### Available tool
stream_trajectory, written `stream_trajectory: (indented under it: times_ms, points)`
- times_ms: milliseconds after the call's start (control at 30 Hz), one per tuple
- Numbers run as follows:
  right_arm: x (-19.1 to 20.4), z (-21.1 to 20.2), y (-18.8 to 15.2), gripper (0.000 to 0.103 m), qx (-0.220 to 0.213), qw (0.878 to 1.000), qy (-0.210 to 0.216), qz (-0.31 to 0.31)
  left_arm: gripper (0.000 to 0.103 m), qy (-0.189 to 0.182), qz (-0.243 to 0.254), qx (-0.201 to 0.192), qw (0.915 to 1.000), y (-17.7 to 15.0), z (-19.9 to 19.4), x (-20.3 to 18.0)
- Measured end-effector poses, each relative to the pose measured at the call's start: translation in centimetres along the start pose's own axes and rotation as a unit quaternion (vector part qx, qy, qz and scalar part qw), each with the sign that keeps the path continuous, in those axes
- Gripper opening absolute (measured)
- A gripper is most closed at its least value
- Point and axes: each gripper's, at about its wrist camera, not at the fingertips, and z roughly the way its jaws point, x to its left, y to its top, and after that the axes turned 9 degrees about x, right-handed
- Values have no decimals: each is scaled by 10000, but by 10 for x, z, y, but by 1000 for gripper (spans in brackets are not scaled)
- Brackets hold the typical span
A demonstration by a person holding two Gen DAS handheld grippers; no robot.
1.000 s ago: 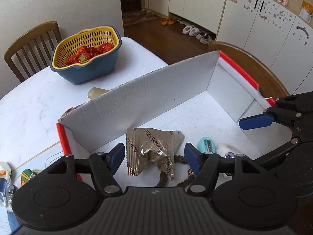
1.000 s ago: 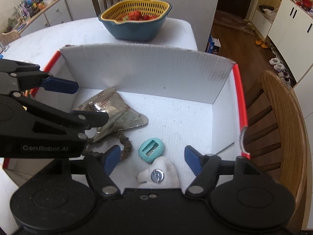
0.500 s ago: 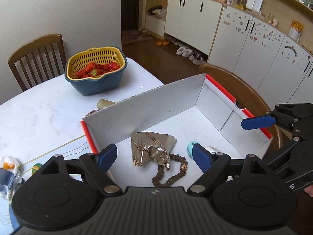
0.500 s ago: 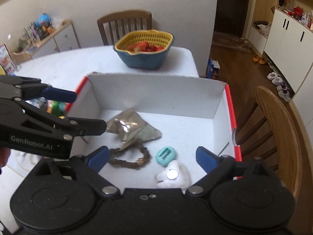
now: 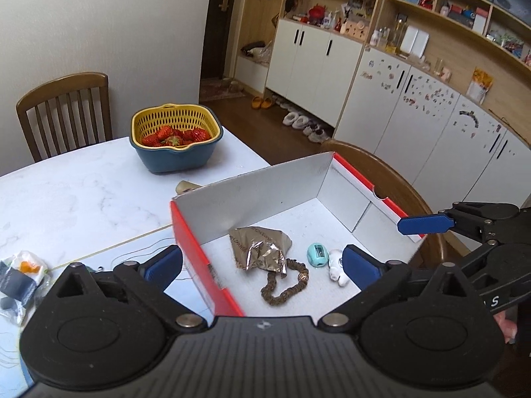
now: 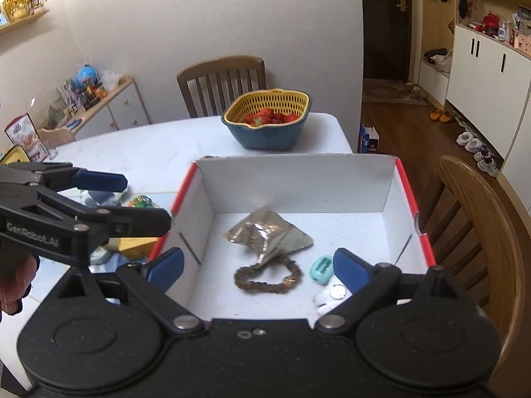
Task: Organize objects
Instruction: 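Withdraw both tools from the box toward the remaining items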
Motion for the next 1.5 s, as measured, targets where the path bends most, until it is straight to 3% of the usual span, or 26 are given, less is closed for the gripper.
stream_trajectory:
  times_ms: [433, 900, 1133, 1300, 1500]
  points:
    - [68, -11, -13, 102, -364, 9993, -48, -117, 103, -60, 100, -351, 9993, -41, -56, 48]
    - [149, 9, -12, 102, -702, 9974, 142, -55, 103, 305, 260, -672, 9969, -84, -104, 115]
    - [185, 26, -6, 102, -599, 9979, 62, -236, 103, 414, 109, -716, 9965, -103, -111, 150]
    - [195, 49, 0, 99, -105, 9999, 132, -10, 103, 486, -100, -628, 9968, -112, -104, 175]
    - [208, 75, -4, 93, 163, 9998, 23, -114, 103, 659, -501, -463, 9955, -116, -86, 211]
